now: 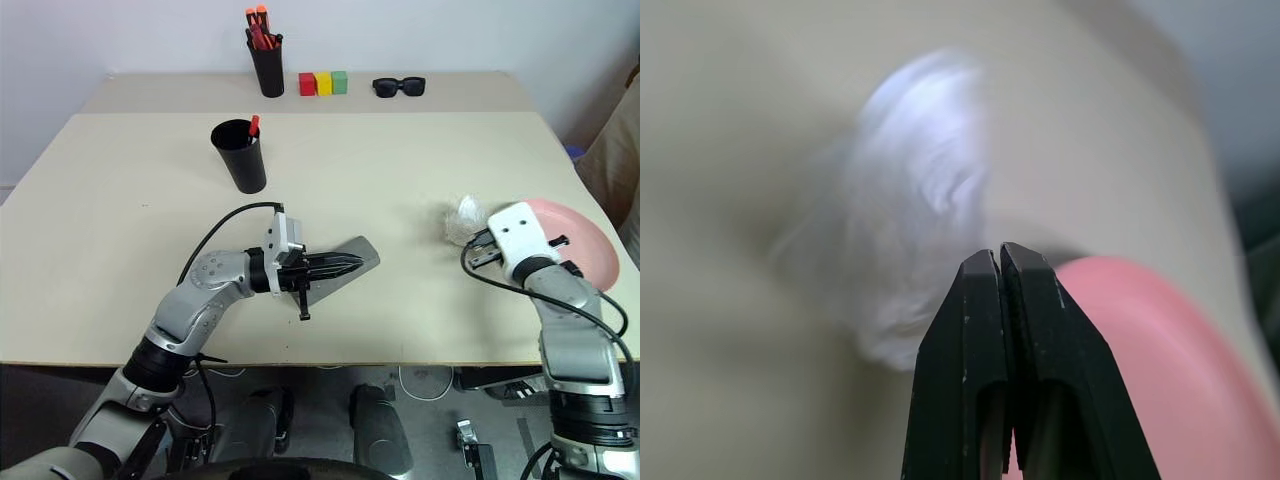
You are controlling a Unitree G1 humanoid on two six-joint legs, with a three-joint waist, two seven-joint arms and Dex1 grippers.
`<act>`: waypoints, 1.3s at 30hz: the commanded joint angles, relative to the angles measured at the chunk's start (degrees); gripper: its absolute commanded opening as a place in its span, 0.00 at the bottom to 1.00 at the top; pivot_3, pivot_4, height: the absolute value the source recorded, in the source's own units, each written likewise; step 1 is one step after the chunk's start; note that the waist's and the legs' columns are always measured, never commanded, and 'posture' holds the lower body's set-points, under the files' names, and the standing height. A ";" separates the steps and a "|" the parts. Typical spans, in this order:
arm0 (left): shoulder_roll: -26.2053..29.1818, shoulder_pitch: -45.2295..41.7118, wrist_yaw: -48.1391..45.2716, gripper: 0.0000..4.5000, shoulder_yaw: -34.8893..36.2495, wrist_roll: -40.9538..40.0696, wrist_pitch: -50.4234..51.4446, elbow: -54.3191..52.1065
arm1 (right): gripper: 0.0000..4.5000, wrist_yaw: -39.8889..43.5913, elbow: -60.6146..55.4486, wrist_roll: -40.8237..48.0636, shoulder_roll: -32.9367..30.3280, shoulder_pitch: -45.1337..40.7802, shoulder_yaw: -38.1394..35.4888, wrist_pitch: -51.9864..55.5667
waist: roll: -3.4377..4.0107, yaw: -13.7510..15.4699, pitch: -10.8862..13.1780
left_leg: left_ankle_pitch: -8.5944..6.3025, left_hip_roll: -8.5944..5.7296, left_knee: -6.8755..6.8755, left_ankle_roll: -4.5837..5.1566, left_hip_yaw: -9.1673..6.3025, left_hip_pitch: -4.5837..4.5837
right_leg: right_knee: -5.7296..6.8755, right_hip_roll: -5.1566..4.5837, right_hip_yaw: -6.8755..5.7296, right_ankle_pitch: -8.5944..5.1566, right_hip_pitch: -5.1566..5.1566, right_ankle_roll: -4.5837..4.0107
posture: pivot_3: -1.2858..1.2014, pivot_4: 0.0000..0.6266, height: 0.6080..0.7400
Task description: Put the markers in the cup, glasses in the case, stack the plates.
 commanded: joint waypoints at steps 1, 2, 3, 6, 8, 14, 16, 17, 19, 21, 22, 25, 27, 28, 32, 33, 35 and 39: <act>-0.37 -0.32 -0.63 0.00 0.67 -0.50 -0.89 -1.11 | 0.01 0.44 -3.78 1.65 -3.01 -0.77 -5.87 0.46 | 0.00 0.00 0.00 | 0.00 0.00 0.00 0.00 -0.01 0.00 | 0.00 0.00 0.00 0.00 0.00 0.00 | 0.52 0.24 1.00; -0.47 -0.40 -0.75 0.00 0.65 -0.45 -0.96 -0.89 | 0.01 0.65 -3.88 1.76 -3.77 -0.56 -6.71 0.53 | 0.00 -0.01 0.00 | 0.00 0.00 0.00 0.00 -0.01 0.00 | 0.00 0.01 -0.01 0.00 0.00 0.00 | 0.52 0.24 1.00; -0.59 -0.55 -0.85 0.00 0.65 -0.41 -1.02 -0.65 | 0.01 0.76 -3.83 1.86 -4.56 -0.41 -7.68 0.53 | 0.00 -0.01 0.00 | 0.00 0.00 0.00 0.00 -0.01 0.00 | 0.00 0.01 -0.01 0.00 0.00 0.00 | 0.52 0.24 1.00; -0.90 -0.82 -1.13 0.00 0.68 -0.38 -1.09 -0.23 | 0.01 1.54 -3.91 3.47 -5.52 -0.53 -9.83 1.71 | 0.00 -0.02 0.00 | 0.00 0.00 -0.01 0.00 0.00 0.01 | -0.01 0.01 0.00 0.00 0.00 0.00 | 0.52 0.24 1.00; -1.20 -0.97 -1.35 0.00 0.54 -0.25 -1.24 0.12 | 0.01 4.26 -4.88 6.12 -5.26 0.30 -9.10 2.74 | 0.00 -0.07 0.00 | 0.00 0.01 -0.01 0.00 0.00 0.00 | 0.00 0.01 0.00 0.00 0.00 0.00 | 0.52 0.24 1.00; -1.69 -1.04 -1.25 0.00 0.61 -0.02 -1.29 0.43 | 0.42 8.07 -7.13 11.55 -1.35 1.78 -3.14 5.08 | 0.00 -0.19 0.00 | 0.00 0.02 -0.02 0.00 -0.01 0.02 | 0.00 0.04 0.00 0.00 0.00 0.00 | 0.52 0.24 1.00; -1.41 -0.65 -1.21 0.00 0.74 -0.08 -1.18 -0.02 | 0.65 8.61 -6.88 11.11 -0.74 1.92 0.44 3.80 | 0.00 -0.13 0.00 | 0.00 0.02 -0.01 0.00 -0.01 0.01 | 0.00 0.02 0.00 0.00 0.00 0.00 | 0.52 0.24 1.00; -1.29 -0.49 -1.15 0.00 0.77 -0.09 -1.11 -0.21 | 0.77 8.43 -6.36 10.83 -0.38 1.63 1.77 3.11 | 0.00 -0.11 0.00 | 0.00 0.02 -0.01 0.00 -0.01 0.01 | -0.01 0.02 0.00 0.00 0.00 0.00 | 0.52 0.24 1.00; -0.99 -0.13 -1.03 0.00 0.78 -0.05 -1.06 -0.50 | 0.87 7.23 -3.27 9.15 0.60 0.03 5.02 1.13 | 0.00 -0.14 0.00 | 0.00 0.02 -0.01 0.00 -0.01 0.01 | -0.01 0.02 0.00 0.00 0.00 0.00 | 0.52 0.24 1.00; -0.80 0.06 -0.86 0.00 0.81 -0.06 -0.96 -0.77 | 0.87 6.27 0.53 6.78 1.04 -1.47 8.42 -1.42 | 0.00 -0.16 0.00 | 0.00 0.02 -0.01 0.00 0.01 0.01 | -0.02 0.01 0.00 0.00 0.00 -0.01 | 0.52 0.24 1.00; -0.78 0.10 -0.72 0.00 0.80 -0.07 -0.88 -0.90 | 0.87 5.73 2.45 5.57 1.06 -2.22 9.79 -2.66 | 0.00 -0.16 0.00 | 0.00 0.01 -0.01 0.00 0.01 0.01 | -0.02 0.00 0.00 -0.01 0.00 -0.01 | 0.52 0.24 1.00; -0.67 0.28 -0.34 0.00 0.86 -0.18 -0.59 -1.48 | 0.87 2.11 10.64 1.75 1.83 -5.72 12.63 -6.37 | 0.00 -0.14 0.00 | 0.00 0.01 -0.02 0.00 0.01 0.01 | -0.03 0.01 0.00 -0.01 -0.01 -0.02 | 0.52 0.24 1.00; -0.50 0.51 -0.01 0.00 1.02 -0.28 -0.32 -1.99 | 0.87 0.11 15.29 -0.36 2.14 -7.40 13.84 -8.06 | 0.00 -0.11 0.00 | 0.00 0.01 -0.02 0.00 0.01 0.00 | -0.03 0.01 0.00 -0.01 -0.01 -0.02 | 0.52 0.24 1.00; -0.41 0.69 0.20 0.00 1.08 -0.26 -0.19 -2.28 | 0.87 -0.60 17.00 -1.22 2.14 -7.86 14.27 -8.81 | 0.00 -0.04 0.00 | 0.00 0.00 -0.02 0.00 0.01 0.00 | -0.03 0.00 0.00 0.00 -0.01 -0.02 | 0.52 0.24 1.00; 0.28 1.60 0.70 0.00 1.23 -0.46 0.17 -3.38 | 0.57 -1.27 18.91 -1.25 2.27 -8.10 13.91 -10.66 | 0.00 -0.06 0.00 | 0.00 0.00 -0.02 0.00 0.00 0.00 | -0.02 0.00 0.00 0.00 0.00 -0.01 | 0.52 0.24 1.00; 0.38 1.80 0.77 0.00 1.22 -0.49 0.20 -3.53 | 0.46 -1.16 18.31 -1.29 1.93 -7.78 13.74 -10.88 | 0.00 -0.07 0.00 | 0.00 0.00 -0.02 0.00 0.00 0.00 | -0.03 0.00 0.00 0.00 -0.01 -0.01 | 0.52 0.24 1.00; 0.51 2.19 0.91 0.00 1.08 -0.49 0.17 -3.79 | 0.23 -1.17 16.09 -1.26 1.19 -6.93 12.83 -10.74 | 0.00 -0.07 0.00 | 0.00 0.00 -0.02 0.00 0.00 0.00 | -0.02 0.00 0.00 0.00 -0.01 -0.01 | 0.52 0.24 1.00; 0.31 2.17 0.99 0.00 0.85 -0.55 0.08 -3.51 | 0.01 -1.75 7.98 0.18 -0.02 -5.14 7.69 -7.37 | 0.00 -0.05 0.00 | 0.00 0.00 -0.02 0.00 0.00 -0.01 | -0.02 0.00 0.00 0.00 -0.02 0.00 | 0.52 0.24 1.00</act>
